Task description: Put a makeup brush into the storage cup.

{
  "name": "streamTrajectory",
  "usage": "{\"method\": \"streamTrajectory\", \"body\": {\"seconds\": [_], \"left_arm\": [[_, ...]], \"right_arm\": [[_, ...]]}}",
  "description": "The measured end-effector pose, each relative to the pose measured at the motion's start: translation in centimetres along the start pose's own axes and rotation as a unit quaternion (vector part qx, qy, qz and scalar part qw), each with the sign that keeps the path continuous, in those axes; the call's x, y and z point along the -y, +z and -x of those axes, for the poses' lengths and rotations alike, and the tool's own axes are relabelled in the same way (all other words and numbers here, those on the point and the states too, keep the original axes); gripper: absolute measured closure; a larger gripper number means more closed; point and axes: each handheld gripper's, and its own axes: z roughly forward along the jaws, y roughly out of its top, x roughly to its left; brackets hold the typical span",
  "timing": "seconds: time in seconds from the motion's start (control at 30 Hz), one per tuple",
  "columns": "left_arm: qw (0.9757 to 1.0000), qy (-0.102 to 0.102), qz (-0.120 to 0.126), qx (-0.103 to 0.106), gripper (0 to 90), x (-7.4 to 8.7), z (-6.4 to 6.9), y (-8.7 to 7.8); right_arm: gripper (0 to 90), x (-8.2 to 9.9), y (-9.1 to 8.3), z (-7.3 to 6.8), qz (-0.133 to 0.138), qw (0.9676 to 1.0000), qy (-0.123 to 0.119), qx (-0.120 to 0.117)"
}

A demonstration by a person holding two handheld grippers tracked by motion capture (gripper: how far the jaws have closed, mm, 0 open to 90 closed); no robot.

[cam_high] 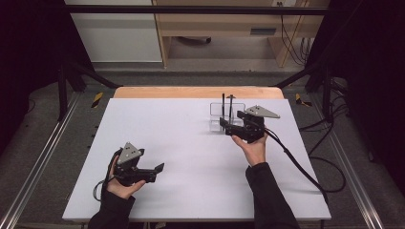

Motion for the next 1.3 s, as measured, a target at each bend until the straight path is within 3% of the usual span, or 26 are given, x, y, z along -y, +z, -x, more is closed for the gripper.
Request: {"method": "streamTrajectory", "body": {"seconds": [0.63,0.87,1.3], "left_arm": [[1.0,-0.003,0.004,0.004,7.6,0.1,-0.2,-0.3],[1.0,0.002,0.001,0.005,7.2,0.1,-0.2,-0.2],[0.9999,-0.01,0.003,0.002,7.2,0.9,-0.7,-0.3]], "right_arm": [[9.5,2.2,-5.0,-0.8,-0.009,0.9992,-0.027,-0.027],[7.7,3.5,-6.5,-0.2,-0.021,0.9991,-0.028,-0.025],[6.6,6.3,-8.7,1.2,-0.038,0.9989,-0.019,-0.02]]}}
